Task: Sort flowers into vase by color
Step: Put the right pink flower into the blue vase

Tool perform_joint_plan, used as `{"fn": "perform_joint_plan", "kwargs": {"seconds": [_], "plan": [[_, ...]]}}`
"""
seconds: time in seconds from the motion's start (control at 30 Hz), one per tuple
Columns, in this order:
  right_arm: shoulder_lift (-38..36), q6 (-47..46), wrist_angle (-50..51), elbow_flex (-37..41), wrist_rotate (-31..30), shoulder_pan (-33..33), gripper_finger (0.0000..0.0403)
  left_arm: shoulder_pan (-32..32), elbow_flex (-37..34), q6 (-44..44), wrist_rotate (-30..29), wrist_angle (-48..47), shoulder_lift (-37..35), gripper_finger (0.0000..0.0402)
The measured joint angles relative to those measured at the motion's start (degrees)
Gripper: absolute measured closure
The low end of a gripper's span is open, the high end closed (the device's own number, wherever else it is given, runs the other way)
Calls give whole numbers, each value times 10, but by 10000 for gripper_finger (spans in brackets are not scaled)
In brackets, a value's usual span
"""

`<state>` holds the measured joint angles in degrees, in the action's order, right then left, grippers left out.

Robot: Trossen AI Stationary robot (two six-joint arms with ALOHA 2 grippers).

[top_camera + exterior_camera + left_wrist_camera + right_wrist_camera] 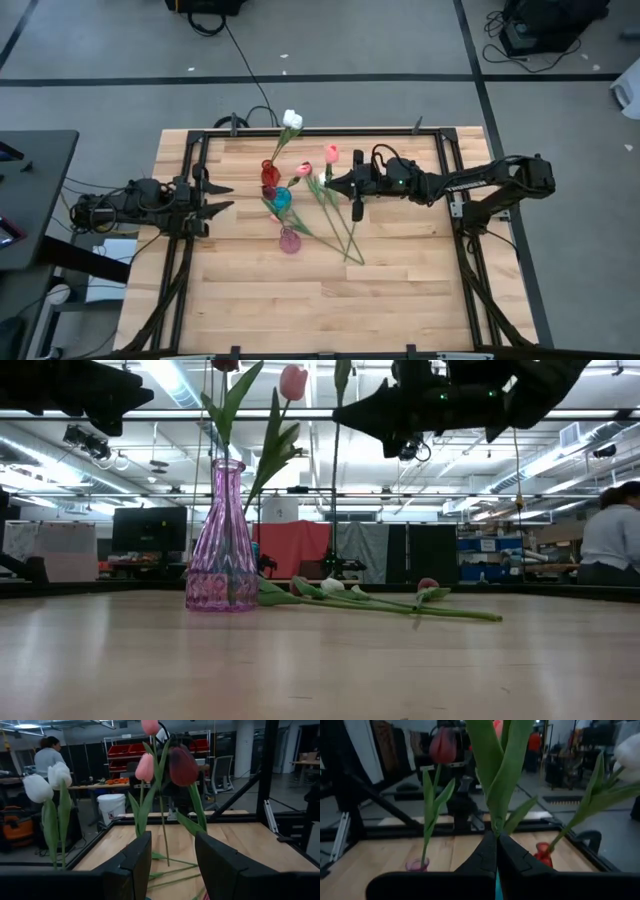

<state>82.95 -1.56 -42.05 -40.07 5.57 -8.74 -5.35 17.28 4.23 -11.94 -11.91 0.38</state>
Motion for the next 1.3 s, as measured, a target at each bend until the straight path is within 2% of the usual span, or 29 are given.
{"fn": "perform_joint_plan", "kwargs": {"seconds": [0.17, 0.47, 0.87, 1.3], "plan": [[40, 1, -65, 0, -14, 16, 393, 0, 0, 0, 0, 4, 0, 245], [61, 50, -105, -1, -121, 58, 393, 0, 0, -2, 0, 5, 0, 245], [60, 89, -138, -3, -134, 60, 393, 0, 0, 6, -12, 17, 0, 245], [69, 124, -85, -80, -103, 58, 393, 0, 0, 15, -32, 32, 0, 245]]}}
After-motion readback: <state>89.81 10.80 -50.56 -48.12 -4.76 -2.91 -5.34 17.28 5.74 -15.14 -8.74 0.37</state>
